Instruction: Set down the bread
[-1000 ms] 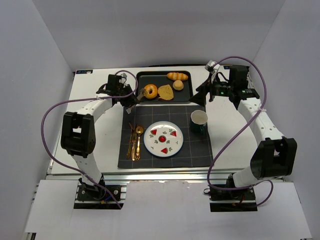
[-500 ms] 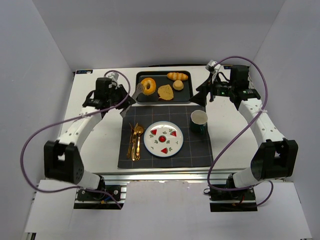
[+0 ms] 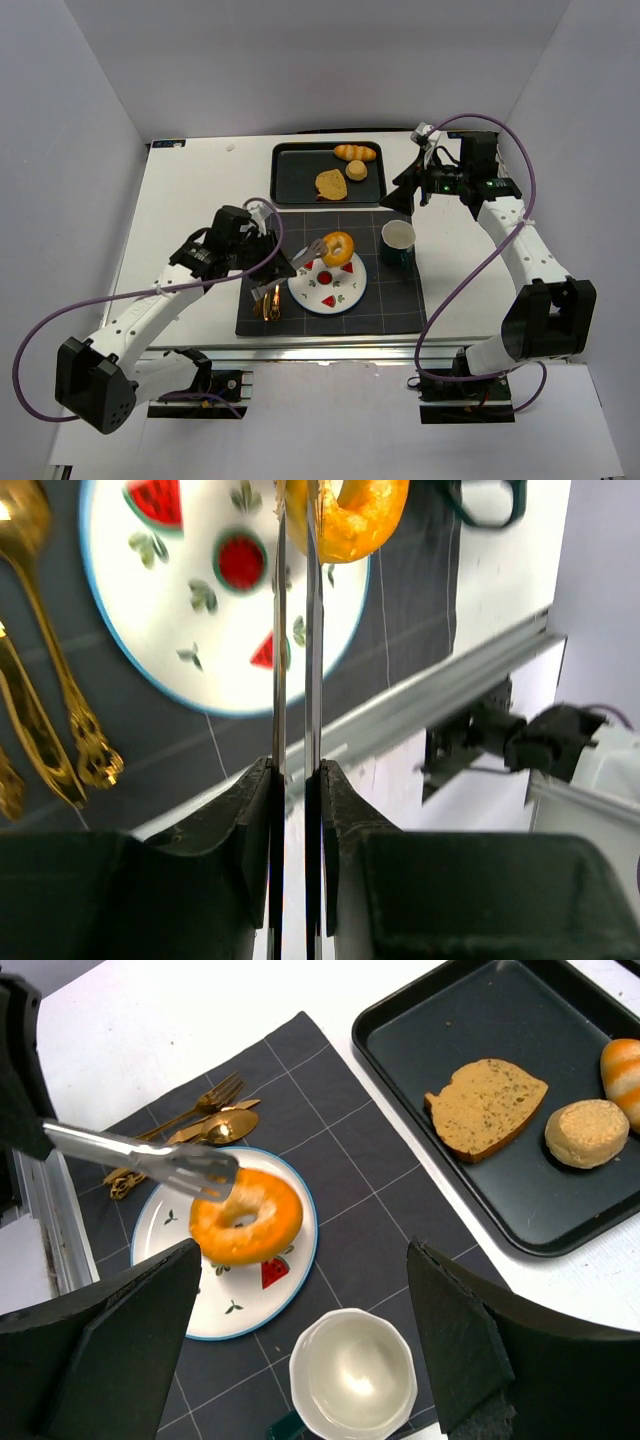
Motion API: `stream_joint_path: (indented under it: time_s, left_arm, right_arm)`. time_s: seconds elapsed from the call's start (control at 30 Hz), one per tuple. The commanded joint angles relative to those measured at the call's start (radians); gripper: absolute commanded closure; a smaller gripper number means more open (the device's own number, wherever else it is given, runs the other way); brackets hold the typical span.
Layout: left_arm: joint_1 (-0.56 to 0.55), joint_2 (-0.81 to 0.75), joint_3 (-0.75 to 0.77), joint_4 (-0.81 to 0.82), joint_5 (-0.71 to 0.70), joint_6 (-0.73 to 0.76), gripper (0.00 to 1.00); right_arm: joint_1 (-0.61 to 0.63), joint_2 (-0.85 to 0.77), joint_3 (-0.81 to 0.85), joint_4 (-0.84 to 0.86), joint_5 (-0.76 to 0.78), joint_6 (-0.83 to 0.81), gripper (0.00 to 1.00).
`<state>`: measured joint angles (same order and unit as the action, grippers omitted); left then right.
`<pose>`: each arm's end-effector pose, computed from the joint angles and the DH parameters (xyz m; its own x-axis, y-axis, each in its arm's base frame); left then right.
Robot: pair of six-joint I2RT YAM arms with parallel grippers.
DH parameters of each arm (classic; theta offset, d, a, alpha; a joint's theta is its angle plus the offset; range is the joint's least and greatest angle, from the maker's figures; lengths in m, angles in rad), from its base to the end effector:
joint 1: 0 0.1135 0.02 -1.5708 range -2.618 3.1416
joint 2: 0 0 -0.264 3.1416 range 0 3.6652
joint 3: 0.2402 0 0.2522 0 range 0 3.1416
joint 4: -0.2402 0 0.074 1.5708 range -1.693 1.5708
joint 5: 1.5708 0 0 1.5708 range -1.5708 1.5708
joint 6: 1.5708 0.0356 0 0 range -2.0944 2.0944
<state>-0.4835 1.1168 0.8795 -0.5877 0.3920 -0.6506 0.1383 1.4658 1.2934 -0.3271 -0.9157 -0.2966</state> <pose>0.1964 -0.1185 0.2730 -0.9167 -0.1508 -0.3700 0.1306 0.7620 -0.6343 0.3209 0.0732 0.3473 -0.2276 -0.2115 -0.9505 -0.8783 0.4660 0.1067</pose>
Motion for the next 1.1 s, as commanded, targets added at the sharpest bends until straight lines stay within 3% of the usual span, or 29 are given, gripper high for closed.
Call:
stream_joint_path:
  time_s: [0.0,0.1,0.23,0.53,0.9,0.97,1.07]
  left_arm:
    - [-0.049,-0.043,-0.004,-0.006,-0.005,-0.040,1.00]
    - [-0.073,-0.026,-0.019,-0.003,-0.028,-0.038,0.91]
    - [-0.098,0.001,-0.019,0.017,-0.059,-0.038,0.70]
    - [-0.102,0.011,0.021,0.005,-0.097,-0.021,0.49]
    - [-0.098,0.011,0.093,-0.028,-0.189,-0.003,0.48]
    - [-0.074,0.026,0.110,0.006,-0.228,-0.010,0.52]
    - [-0.021,0.080,0.124,0.154,-0.246,-0.036,0.72]
  right_arm:
    - [-0.005,-0.035,0.003,-0.012,-0.012,-0.015,0.12]
    - [-0.005,-0.039,0.003,-0.012,-0.012,-0.016,0.12]
    - [-0.005,-0.045,0.000,-0.010,-0.009,-0.013,0.12]
    - [-0.009,-0.050,-0.008,-0.003,-0.012,-0.006,0.12]
    - [-0.011,-0.055,-0.016,-0.001,-0.012,-0.006,0.12]
    - [-0.011,-0.056,-0.017,0.002,-0.009,-0.006,0.12]
    - [-0.014,-0.061,-0.022,0.010,-0.006,-0.004,0.12]
